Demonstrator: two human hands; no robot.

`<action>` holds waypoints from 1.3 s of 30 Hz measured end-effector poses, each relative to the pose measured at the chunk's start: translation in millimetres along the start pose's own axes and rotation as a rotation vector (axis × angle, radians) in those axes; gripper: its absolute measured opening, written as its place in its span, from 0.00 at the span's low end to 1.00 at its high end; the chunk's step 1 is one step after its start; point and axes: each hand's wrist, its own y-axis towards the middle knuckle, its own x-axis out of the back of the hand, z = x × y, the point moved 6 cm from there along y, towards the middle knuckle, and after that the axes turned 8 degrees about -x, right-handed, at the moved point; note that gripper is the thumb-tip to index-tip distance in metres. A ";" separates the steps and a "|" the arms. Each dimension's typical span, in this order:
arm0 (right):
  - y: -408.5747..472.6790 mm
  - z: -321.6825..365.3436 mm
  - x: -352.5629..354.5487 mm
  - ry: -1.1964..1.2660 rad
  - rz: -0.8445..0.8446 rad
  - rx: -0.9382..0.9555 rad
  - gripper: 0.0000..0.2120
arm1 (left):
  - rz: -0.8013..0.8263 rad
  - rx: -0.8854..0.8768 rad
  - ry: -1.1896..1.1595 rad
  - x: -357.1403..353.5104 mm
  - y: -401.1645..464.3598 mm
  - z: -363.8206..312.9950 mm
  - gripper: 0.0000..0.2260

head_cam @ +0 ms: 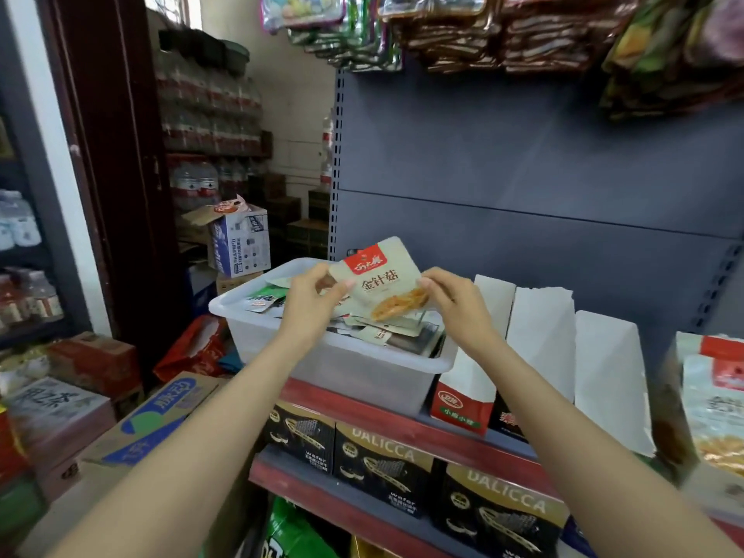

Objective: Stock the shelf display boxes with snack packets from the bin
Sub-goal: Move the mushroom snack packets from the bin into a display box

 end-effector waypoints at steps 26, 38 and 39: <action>-161.1 -104.2 293.8 0.023 -0.424 -0.428 0.15 | 0.596 -0.079 -0.255 -318.9 -100.9 -169.6 0.18; -176.9 -141.4 303.2 -0.295 -0.315 -0.508 0.22 | 0.512 -0.157 0.031 -346.8 -107.0 -164.5 0.30; -175.9 -140.3 301.8 -0.310 -0.303 -0.496 0.25 | 0.535 -0.176 0.056 -348.9 -108.1 -163.8 0.31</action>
